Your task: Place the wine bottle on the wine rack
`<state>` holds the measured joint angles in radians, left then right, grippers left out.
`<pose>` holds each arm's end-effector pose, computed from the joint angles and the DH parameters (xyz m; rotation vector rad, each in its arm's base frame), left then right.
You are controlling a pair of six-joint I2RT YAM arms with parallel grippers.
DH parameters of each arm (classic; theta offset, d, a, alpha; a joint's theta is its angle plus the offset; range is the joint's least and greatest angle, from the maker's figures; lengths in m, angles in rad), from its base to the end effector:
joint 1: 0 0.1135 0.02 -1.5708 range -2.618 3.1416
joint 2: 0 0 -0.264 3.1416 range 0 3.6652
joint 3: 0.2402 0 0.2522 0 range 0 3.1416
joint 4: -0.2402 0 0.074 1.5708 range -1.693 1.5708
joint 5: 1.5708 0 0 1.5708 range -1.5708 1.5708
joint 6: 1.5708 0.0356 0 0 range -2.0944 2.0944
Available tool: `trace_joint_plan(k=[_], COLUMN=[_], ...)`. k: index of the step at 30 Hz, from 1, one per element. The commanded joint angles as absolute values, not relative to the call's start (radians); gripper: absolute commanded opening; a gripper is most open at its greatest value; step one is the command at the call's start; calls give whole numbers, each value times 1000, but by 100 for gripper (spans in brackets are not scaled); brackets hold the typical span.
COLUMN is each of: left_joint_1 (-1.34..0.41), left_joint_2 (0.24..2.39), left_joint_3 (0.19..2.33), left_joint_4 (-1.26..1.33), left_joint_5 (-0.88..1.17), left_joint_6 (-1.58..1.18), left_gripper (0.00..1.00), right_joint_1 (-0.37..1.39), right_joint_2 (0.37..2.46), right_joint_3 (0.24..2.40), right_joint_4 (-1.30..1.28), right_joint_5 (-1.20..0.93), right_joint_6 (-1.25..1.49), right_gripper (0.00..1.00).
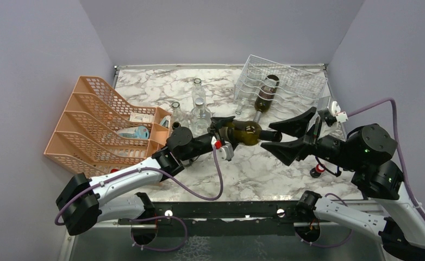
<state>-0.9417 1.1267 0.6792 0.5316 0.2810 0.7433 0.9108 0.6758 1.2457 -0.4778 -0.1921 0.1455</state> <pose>0.1457 -0.2170 0.3091 1.2591 0.8170 -0.3686 0.0537 0.0803 0.4713 -0.7321 1.3795 0.9875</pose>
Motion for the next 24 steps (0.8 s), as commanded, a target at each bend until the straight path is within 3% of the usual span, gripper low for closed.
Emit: trace_joint_plan(k=[1, 11, 24], left_joint_1=[-938, -939, -938], left_joint_2=[1133, 1180, 1250], left_joint_3=[773, 879, 948], left_joint_4=[606, 555, 516], left_joint_5=[235, 232, 203], left_joint_6=[936, 1195, 1726], left_gripper=[0, 0, 0], right_joint_1=[918, 919, 919], right_joint_2=[676, 672, 714], right_joint_3=[1299, 1374, 1363], right_joint_4=[-552, -767, -1019], right_joint_5=[-35, 282, 189], right_joint_6=[186, 130, 230], right_gripper=[68, 68, 68])
